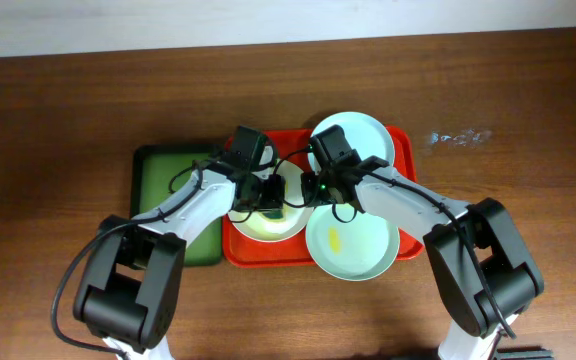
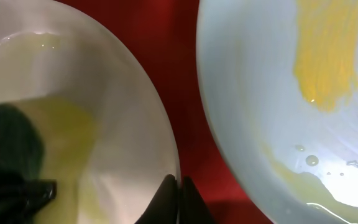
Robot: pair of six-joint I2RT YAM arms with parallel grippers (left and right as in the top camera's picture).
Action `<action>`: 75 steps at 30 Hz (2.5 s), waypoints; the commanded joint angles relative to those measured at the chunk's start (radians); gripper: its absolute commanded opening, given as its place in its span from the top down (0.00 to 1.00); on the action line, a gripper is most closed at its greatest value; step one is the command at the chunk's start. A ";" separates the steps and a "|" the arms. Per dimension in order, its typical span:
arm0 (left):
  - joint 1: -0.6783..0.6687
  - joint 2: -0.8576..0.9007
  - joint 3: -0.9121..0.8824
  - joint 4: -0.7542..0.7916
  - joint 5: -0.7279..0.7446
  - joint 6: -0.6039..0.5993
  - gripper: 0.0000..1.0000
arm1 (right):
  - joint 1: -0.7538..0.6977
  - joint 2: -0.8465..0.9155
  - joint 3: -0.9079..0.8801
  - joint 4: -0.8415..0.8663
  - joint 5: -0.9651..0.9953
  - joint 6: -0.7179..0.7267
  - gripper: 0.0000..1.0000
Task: Clean dirty plates on tray and stack at the side
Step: 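Scrub the held white plate with the sponge in the left gripper, then return the sponge to the green tray with the left gripper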
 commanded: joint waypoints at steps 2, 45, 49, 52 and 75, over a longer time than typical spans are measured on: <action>0.049 -0.023 0.135 -0.178 -0.208 0.051 1.00 | 0.012 0.013 0.013 0.000 -0.029 0.005 0.96; 0.283 -0.040 0.005 -0.342 -0.457 0.193 0.53 | 0.012 0.013 0.013 0.000 -0.029 0.005 0.88; 0.285 -0.179 0.063 -0.363 -0.457 0.116 0.43 | 0.012 0.013 0.013 0.000 -0.029 0.005 0.79; 0.356 -0.349 0.082 -0.362 -0.457 -0.013 0.26 | 0.012 0.013 0.013 0.000 -0.029 0.005 0.75; 0.542 -0.472 0.081 -0.411 -0.457 -0.041 0.01 | 0.014 0.013 0.013 -0.102 -0.029 0.006 0.71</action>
